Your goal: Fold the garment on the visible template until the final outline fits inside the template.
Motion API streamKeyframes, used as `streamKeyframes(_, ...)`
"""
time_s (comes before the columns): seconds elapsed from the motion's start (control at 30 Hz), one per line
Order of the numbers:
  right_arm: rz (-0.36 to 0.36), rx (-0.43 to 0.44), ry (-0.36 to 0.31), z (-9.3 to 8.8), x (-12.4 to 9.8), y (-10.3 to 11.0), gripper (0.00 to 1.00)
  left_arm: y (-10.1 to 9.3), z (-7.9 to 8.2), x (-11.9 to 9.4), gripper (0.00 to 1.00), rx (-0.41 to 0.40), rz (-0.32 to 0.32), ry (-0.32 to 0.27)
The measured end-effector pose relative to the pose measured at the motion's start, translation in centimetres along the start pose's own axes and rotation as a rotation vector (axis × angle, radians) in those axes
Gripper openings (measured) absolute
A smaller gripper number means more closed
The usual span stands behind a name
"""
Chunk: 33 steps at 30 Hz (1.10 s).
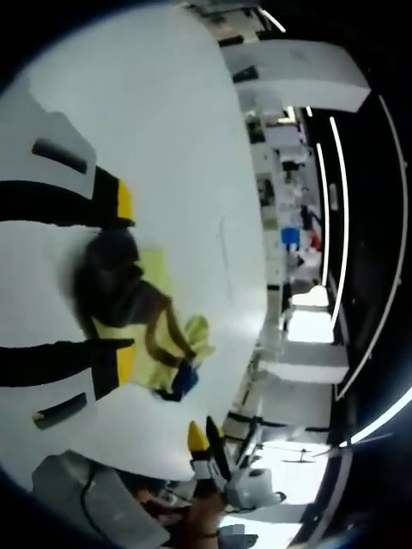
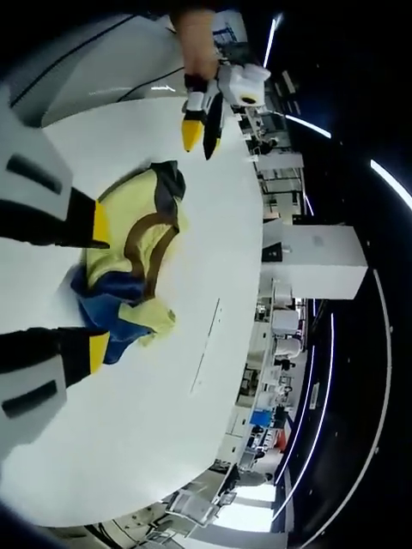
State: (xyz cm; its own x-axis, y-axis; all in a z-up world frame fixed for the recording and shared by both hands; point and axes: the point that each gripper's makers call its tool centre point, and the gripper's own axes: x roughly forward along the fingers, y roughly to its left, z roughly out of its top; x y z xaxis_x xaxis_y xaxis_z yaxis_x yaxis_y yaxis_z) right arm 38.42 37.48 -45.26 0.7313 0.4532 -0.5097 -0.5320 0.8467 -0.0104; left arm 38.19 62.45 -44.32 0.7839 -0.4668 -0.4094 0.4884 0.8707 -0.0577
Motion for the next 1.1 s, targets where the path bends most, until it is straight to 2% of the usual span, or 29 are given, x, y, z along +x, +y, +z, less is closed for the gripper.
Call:
streamKeyframes(0.2, -0.018, -0.011, -0.004, 0.6, 1.5, -1.4, 0.28, 0.5, -0.8, 1.8, 0.39, -0.036, -0.007, 0.024)
streamKeyframes(0.47, -0.001, 0.002, 0.012, 0.5, 3.4, -1.6, 0.21, 1.0, -1.9, 3.2, 0.31, -0.092, 0.006, 0.058)
streamKeyframes(0.63, 0.001, 0.001, 0.042, 0.1, 5.1, -1.4, 0.17, 1.5, -2.8, 3.9, 0.28, -0.149, 0.005, 0.068)
streamKeyframes(0.77, 0.01, 0.008, 0.057, -0.3, 6.0, -1.2, 0.15, 1.5, -3.0, 4.1, 0.26, -0.148, 0.007, 0.082)
streamKeyframes(0.9, 0.014, -0.001, 0.087, -0.9, 6.9, -1.2, 0.14, 1.5, -3.4, 4.7, 0.18, -0.177, -0.009, 0.091)
streamKeyframes(1.1, 0.02, -0.006, 0.121, -1.7, 7.4, -1.2, 0.1, 1.4, -5.0, 5.4, 0.09, -0.193, -0.004, 0.16)
